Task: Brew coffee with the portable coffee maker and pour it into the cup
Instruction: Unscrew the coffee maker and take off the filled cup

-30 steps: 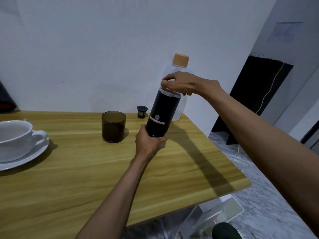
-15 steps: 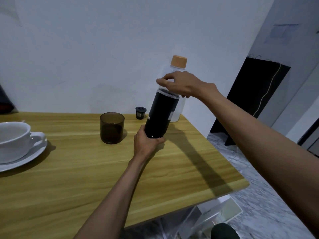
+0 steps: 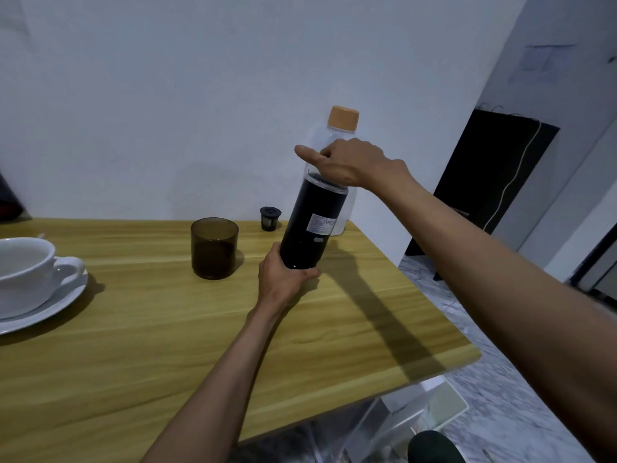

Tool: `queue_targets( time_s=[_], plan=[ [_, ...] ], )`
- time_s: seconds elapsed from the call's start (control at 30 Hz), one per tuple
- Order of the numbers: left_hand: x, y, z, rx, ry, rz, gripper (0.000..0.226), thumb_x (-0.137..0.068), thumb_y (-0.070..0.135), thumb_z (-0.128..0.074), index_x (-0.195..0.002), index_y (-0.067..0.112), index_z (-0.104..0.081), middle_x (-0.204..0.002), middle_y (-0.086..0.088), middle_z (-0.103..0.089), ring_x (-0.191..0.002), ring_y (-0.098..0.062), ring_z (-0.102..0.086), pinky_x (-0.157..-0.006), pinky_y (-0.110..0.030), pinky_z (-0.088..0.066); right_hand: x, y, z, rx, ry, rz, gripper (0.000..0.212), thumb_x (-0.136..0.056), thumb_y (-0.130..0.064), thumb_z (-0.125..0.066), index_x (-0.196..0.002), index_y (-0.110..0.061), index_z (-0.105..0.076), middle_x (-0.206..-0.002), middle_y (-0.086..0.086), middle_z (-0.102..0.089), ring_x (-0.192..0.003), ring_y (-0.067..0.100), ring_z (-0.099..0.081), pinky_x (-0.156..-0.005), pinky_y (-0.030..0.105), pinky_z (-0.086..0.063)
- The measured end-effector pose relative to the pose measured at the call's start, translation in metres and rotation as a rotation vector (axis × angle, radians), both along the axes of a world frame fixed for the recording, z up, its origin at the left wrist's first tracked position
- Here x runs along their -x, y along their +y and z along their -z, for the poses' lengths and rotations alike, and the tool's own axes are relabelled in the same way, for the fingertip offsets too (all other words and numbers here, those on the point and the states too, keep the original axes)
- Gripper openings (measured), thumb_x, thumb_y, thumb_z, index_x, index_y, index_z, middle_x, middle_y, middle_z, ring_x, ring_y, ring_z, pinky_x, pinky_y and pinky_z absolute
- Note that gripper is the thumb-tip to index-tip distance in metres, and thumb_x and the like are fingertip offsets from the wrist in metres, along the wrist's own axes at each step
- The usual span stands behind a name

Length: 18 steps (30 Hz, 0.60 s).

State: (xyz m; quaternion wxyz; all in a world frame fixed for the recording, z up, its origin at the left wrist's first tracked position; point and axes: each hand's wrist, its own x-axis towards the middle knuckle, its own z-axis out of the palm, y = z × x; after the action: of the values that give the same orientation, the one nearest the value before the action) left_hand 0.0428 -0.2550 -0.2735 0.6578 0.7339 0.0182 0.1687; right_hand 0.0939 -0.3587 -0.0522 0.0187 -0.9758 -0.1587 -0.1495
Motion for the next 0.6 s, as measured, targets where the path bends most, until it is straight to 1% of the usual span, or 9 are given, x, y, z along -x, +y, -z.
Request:
queue_targets(
  time_s=[0.07, 0.13, 0.23, 0.3, 0.33, 0.4, 0.47, 0.53, 0.6],
  plan=[
    [0.0002, 0.0008, 0.0002, 0.009, 0.003, -0.003, 0.066, -0.062, 0.019, -0.092, -0.113, 0.026, -0.052, -0.094, 0.020, -0.058, -0.085, 0.006, -0.055, -0.063, -0.009, -0.040, -0.0015, 0.0020, -0.0015, -0.048, 0.130, -0.014, 0.070, -0.088, -0.081, -0.026, -0.094, -0.023, -0.066, -0.082, -0.002, -0.062, -0.066, 0.017, -0.062, -0.053, 0.027, -0.042],
    [-0.0006, 0.0016, -0.0004, 0.018, 0.008, -0.010, 0.064, -0.062, 0.019, -0.092, -0.111, 0.027, -0.051, -0.093, 0.019, -0.058, -0.084, 0.006, -0.055, -0.062, -0.009, -0.041, -0.0024, 0.0022, -0.0040, -0.081, 0.162, -0.039, 0.063, -0.086, -0.074, -0.039, -0.109, -0.023, -0.066, -0.085, -0.002, -0.064, -0.068, 0.020, -0.066, -0.050, 0.025, -0.047],
    [-0.0009, 0.0014, -0.0014, 0.019, 0.016, -0.004, 0.066, -0.062, 0.019, -0.092, -0.112, 0.026, -0.049, -0.094, 0.020, -0.055, -0.084, 0.007, -0.053, -0.063, -0.009, -0.039, -0.0042, 0.0012, -0.0044, -0.113, 0.131, -0.102, 0.056, -0.087, -0.064, -0.047, -0.127, -0.028, -0.063, -0.096, -0.007, -0.064, -0.066, 0.014, -0.063, -0.043, 0.019, -0.043],
    [-0.0008, 0.0004, -0.0007, 0.010, 0.018, 0.012, 0.070, -0.062, 0.019, -0.092, -0.118, 0.022, -0.050, -0.096, 0.020, -0.054, -0.084, 0.007, -0.053, -0.064, -0.009, -0.039, -0.0049, 0.0010, -0.0044, -0.165, 0.177, -0.159, 0.059, -0.090, -0.059, -0.050, -0.141, -0.029, -0.053, -0.112, -0.007, -0.055, -0.072, 0.010, -0.059, -0.040, 0.017, -0.041],
    [-0.0005, -0.0004, -0.0009, 0.002, 0.017, 0.015, 0.072, -0.062, 0.019, -0.092, -0.121, 0.020, -0.051, -0.096, 0.020, -0.055, -0.085, 0.007, -0.053, -0.064, -0.008, -0.039, -0.0046, 0.0004, -0.0047, -0.185, 0.193, -0.178, 0.060, -0.090, -0.057, -0.052, -0.143, -0.029, -0.051, -0.115, -0.006, -0.052, -0.074, 0.008, -0.059, -0.039, 0.016, -0.041],
    [-0.0004, -0.0011, -0.0010, -0.003, 0.020, 0.012, 0.073, -0.062, 0.018, -0.091, -0.123, 0.017, -0.051, -0.095, 0.020, -0.055, -0.085, 0.007, -0.053, -0.062, -0.008, -0.040, -0.0031, 0.0001, -0.0050, -0.200, 0.198, -0.178, 0.056, -0.089, -0.058, -0.053, -0.137, -0.031, -0.055, -0.115, -0.004, -0.054, -0.078, 0.009, -0.059, -0.040, 0.018, -0.042],
    [-0.0004, -0.0003, -0.0014, 0.006, 0.022, 0.011, 0.073, -0.063, 0.018, -0.091, -0.123, 0.017, -0.051, -0.095, 0.020, -0.055, -0.085, 0.007, -0.053, -0.062, -0.009, -0.040, -0.0027, -0.0006, -0.0037, -0.174, 0.162, -0.134, 0.051, -0.086, -0.065, -0.053, -0.123, -0.031, -0.060, -0.109, -0.002, -0.057, -0.079, 0.010, -0.058, -0.044, 0.023, -0.044],
    [0.0004, -0.0005, -0.0017, 0.004, 0.023, 0.008, 0.071, -0.062, 0.018, -0.091, -0.122, 0.017, -0.053, -0.094, 0.019, -0.056, -0.084, 0.007, -0.054, -0.061, -0.008, -0.040, -0.0009, -0.0017, -0.0014, -0.130, 0.104, -0.072, 0.053, -0.082, -0.074, -0.052, -0.111, -0.029, -0.059, -0.104, -0.002, -0.056, -0.078, 0.011, -0.056, -0.051, 0.026, -0.041],
    [0.0012, -0.0009, -0.0018, -0.003, 0.015, 0.006, 0.071, -0.061, 0.017, -0.091, -0.122, 0.017, -0.055, -0.095, 0.018, -0.058, -0.084, 0.007, -0.055, -0.061, -0.008, -0.041, -0.0001, 0.0000, 0.0013, -0.065, 0.026, -0.034, 0.058, -0.081, -0.079, -0.048, -0.105, -0.027, -0.058, -0.105, -0.001, -0.056, -0.085, 0.017, -0.055, -0.055, 0.028, -0.034]
  ],
)
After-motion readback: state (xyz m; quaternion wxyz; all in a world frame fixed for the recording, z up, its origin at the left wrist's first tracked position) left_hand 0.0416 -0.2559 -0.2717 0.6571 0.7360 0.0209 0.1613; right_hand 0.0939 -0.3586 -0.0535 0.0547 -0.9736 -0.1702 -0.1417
